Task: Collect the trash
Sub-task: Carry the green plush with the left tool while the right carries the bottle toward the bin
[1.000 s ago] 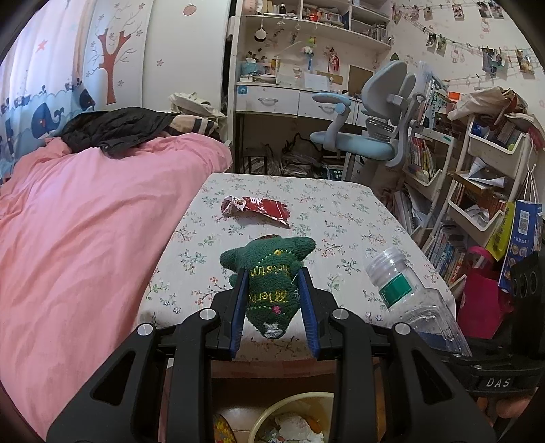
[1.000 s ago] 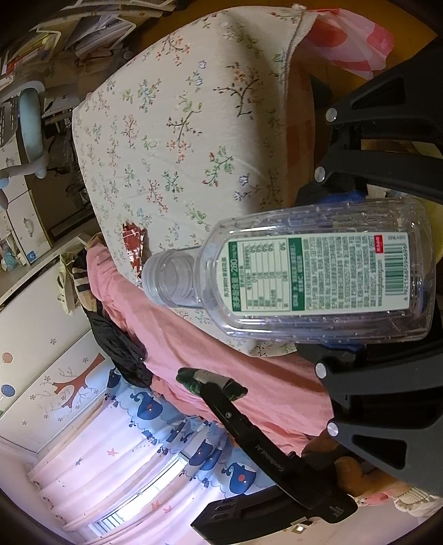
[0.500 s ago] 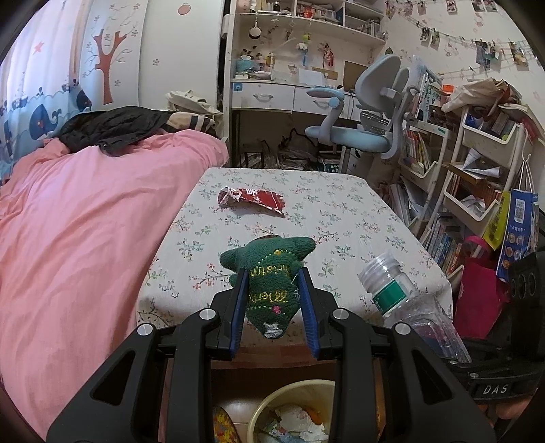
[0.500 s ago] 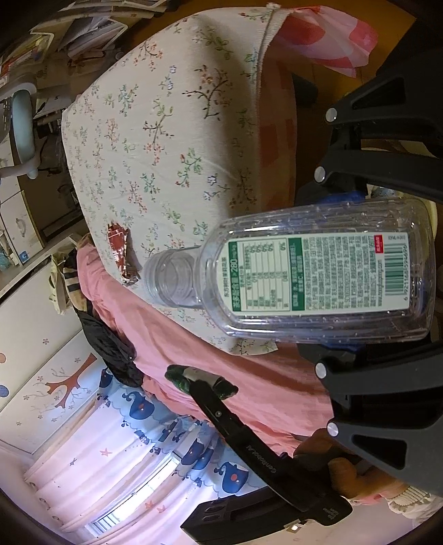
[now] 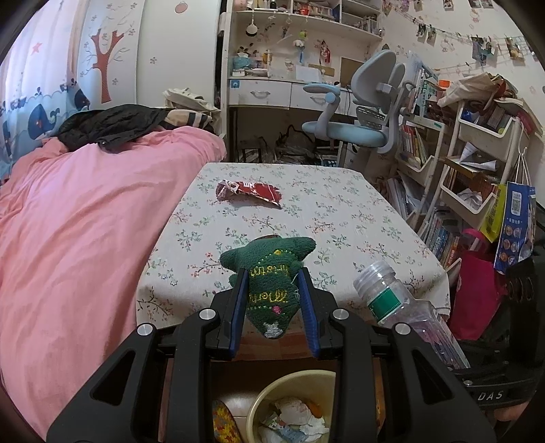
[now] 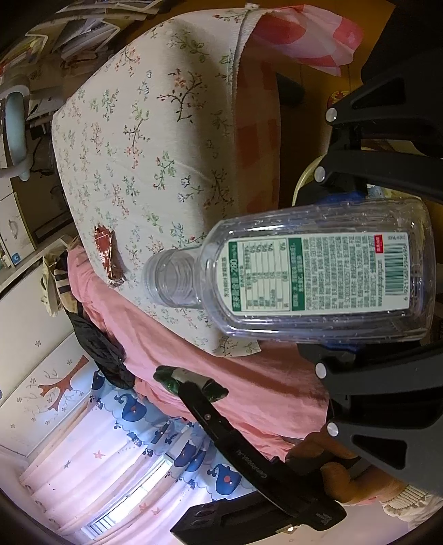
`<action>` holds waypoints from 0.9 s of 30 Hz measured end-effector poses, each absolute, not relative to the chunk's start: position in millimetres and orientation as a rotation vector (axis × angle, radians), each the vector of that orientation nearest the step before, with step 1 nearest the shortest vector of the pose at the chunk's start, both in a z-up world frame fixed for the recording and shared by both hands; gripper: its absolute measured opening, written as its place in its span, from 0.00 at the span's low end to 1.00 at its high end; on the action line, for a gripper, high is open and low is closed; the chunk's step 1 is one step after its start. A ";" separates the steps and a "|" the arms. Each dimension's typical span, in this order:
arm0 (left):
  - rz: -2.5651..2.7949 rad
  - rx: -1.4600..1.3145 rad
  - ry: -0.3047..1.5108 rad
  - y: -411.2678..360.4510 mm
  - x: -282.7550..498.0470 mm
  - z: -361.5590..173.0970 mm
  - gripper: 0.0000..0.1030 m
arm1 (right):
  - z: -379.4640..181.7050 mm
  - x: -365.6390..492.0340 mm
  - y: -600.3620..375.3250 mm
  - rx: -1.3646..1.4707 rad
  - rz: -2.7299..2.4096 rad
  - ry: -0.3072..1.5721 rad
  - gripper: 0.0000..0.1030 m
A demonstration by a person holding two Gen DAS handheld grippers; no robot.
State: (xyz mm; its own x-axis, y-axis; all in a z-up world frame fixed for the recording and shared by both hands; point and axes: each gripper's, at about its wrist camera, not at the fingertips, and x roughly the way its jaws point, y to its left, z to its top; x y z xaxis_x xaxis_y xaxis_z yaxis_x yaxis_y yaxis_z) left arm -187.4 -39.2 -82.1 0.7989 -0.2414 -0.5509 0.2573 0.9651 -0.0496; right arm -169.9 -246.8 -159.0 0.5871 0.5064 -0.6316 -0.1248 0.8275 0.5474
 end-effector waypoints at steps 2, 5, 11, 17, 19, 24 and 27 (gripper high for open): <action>-0.271 0.032 0.589 -40.1 -190.9 -84.0 0.27 | -159.8 -171.6 -245.9 0.481 0.385 0.875 0.54; -0.275 0.038 0.592 -40.3 -195.2 -85.5 0.27 | -160.5 -174.3 -244.8 0.482 0.385 0.877 0.54; -0.278 0.045 0.598 -40.1 -202.0 -87.4 0.27 | -161.8 -180.1 -245.3 0.488 0.382 0.880 0.54; -0.283 0.048 0.605 -40.6 -207.9 -89.7 0.27 | -163.9 -185.0 -246.1 0.497 0.379 0.884 0.54; -0.286 0.052 0.607 -41.5 -211.5 -91.2 0.27 | -164.1 -184.5 -244.7 0.496 0.379 0.889 0.54; -0.295 0.062 0.612 -43.8 -216.6 -93.1 0.27 | -167.3 -186.5 -241.3 0.488 0.381 0.907 0.54; -0.299 0.065 0.616 -44.7 -218.7 -93.9 0.27 | -169.1 -187.0 -238.3 0.481 0.382 0.921 0.54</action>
